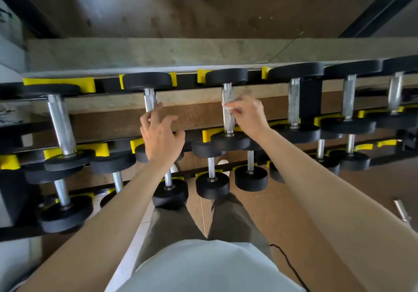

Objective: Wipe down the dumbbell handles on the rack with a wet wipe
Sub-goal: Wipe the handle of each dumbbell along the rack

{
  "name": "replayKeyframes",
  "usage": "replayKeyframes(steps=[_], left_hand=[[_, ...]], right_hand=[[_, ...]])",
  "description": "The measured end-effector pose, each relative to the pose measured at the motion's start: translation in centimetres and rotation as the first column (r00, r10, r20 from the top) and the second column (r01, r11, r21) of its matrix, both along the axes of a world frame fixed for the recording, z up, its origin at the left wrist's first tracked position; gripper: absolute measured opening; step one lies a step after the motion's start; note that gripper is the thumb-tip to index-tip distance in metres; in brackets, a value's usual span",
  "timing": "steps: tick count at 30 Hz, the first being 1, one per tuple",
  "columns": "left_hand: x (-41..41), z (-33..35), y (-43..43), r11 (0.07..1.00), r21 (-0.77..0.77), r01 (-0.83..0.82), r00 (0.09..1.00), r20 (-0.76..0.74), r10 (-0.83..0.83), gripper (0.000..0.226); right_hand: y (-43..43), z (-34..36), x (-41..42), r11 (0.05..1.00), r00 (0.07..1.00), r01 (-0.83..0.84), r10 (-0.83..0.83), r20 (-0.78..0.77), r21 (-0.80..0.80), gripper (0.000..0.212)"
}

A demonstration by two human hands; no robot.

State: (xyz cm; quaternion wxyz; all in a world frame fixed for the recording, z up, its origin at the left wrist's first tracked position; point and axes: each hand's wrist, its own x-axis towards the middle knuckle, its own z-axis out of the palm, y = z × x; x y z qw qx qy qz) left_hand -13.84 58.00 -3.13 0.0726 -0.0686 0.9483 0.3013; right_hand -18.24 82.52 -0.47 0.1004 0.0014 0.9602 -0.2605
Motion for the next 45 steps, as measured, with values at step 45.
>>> replayKeyframes(steps=[45], left_hand=[[2.4, -0.5, 11.4, 0.968, 0.237, -0.08, 0.966, 0.259, 0.016, 0.024]], right_hand=[[5.6, 2.0, -2.3, 0.95, 0.887, -0.265, 0.307, 0.345, -0.165, 0.018]])
